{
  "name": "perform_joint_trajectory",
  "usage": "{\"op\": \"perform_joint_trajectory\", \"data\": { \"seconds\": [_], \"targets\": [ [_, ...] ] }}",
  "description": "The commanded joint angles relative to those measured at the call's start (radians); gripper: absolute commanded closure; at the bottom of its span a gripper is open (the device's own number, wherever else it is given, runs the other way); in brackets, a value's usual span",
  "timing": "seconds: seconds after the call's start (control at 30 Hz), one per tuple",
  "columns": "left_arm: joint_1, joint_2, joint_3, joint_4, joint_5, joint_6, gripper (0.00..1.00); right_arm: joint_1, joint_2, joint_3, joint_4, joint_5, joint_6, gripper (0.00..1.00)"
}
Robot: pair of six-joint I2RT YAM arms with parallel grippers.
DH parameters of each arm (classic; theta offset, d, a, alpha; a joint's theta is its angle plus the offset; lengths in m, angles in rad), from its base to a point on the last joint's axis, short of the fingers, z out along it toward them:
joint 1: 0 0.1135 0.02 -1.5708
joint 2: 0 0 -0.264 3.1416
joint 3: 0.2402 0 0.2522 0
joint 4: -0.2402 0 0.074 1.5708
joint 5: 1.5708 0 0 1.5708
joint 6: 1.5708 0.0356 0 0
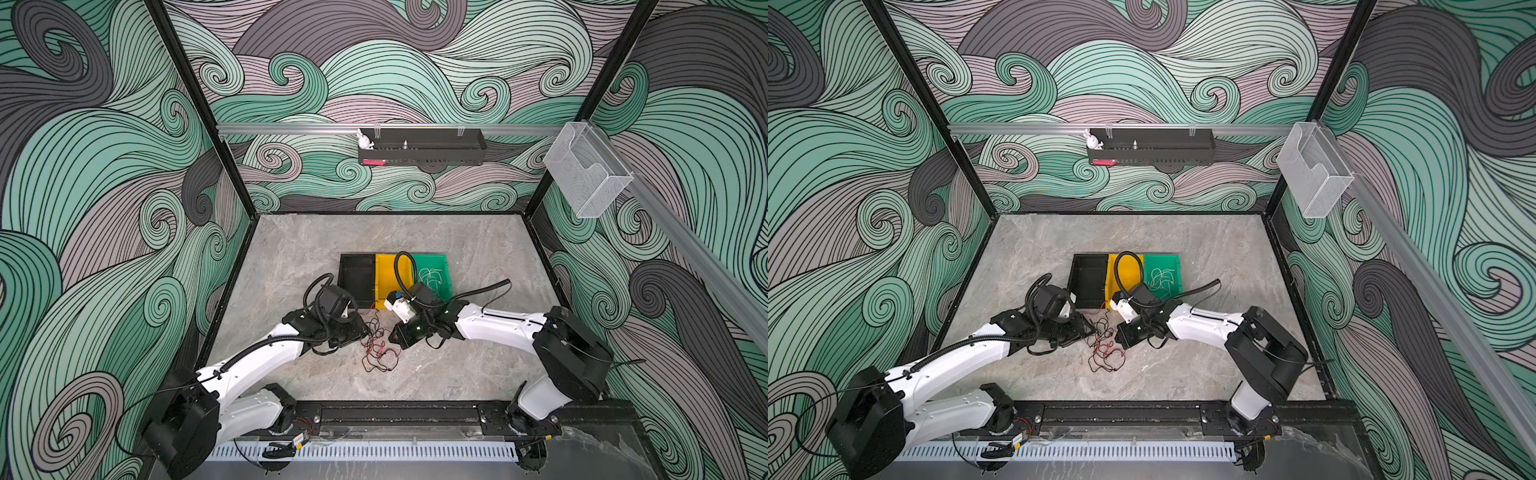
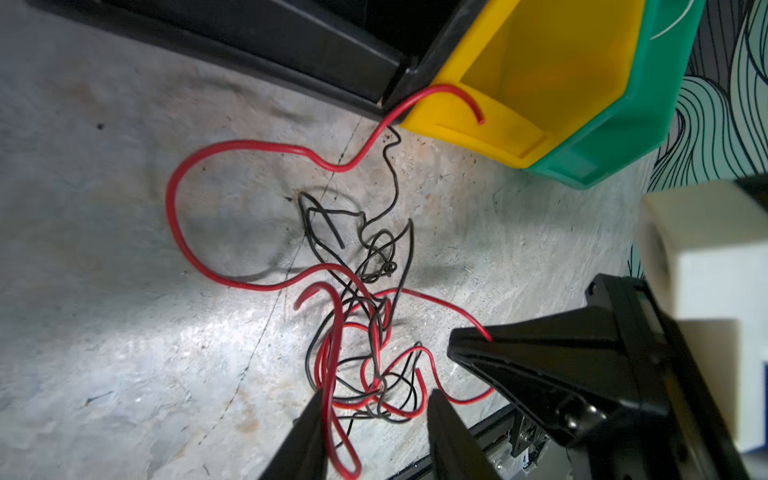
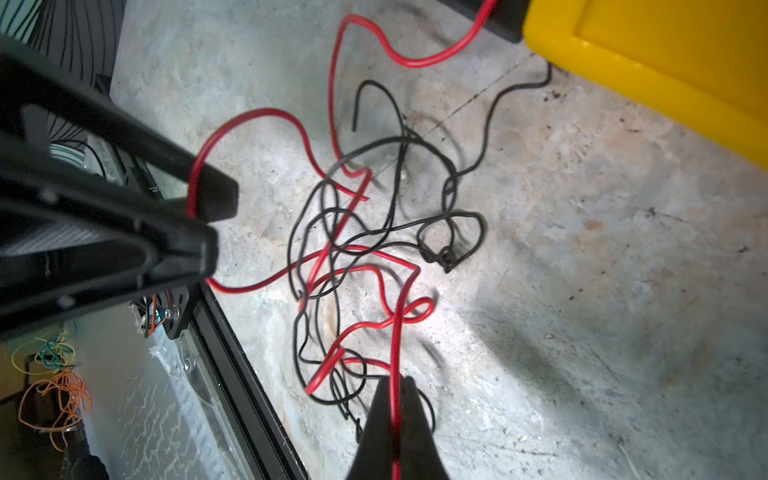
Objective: Untangle the cables
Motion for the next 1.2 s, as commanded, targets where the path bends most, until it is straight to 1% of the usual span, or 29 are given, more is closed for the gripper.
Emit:
{"op": "perform_joint_trajectory", "data": {
  "seconds": [0.0, 0.13, 0.23, 0.47, 0.67, 0.83, 1.1, 1.17],
  "targets": [
    [0.012, -0.02, 0.059, -0.078, -0.045, 0.047, 0.56, 0.012, -0.049, 0.025, -0.036, 0.053, -0.054, 1.0],
    [0.014, -0.011, 0.073, -0.045, -0.028, 0.072, 0.5, 0.018, -0.08, 0.028, -0.044, 0.065, -0.076, 0.99],
    [0.019, 0.008, 0.103, -0.068, -0.024, 0.089, 0.49, 0.024, -0.083, 0.04, -0.064, 0.072, -0.093, 0.99],
    [0.025, 0.065, 0.15, -0.123, -0.004, 0.145, 0.5, 0.048, -0.123, 0.057, -0.111, 0.108, -0.131, 0.99],
    [0.029, 0.112, 0.141, -0.134, 0.014, 0.153, 0.53, 0.049, -0.173, 0.063, -0.152, 0.17, -0.162, 0.99],
    [0.034, 0.099, 0.147, -0.173, -0.028, 0.178, 0.54, 0.049, -0.218, 0.058, -0.175, 0.21, -0.19, 0.98],
    [0.05, 0.069, 0.184, -0.31, -0.12, 0.249, 0.54, 0.049, -0.252, 0.026, -0.174, 0.197, -0.233, 0.97],
    [0.052, 0.062, 0.195, -0.311, -0.11, 0.25, 0.54, 0.049, -0.239, 0.021, -0.181, 0.201, -0.235, 0.98]
  ]
}}
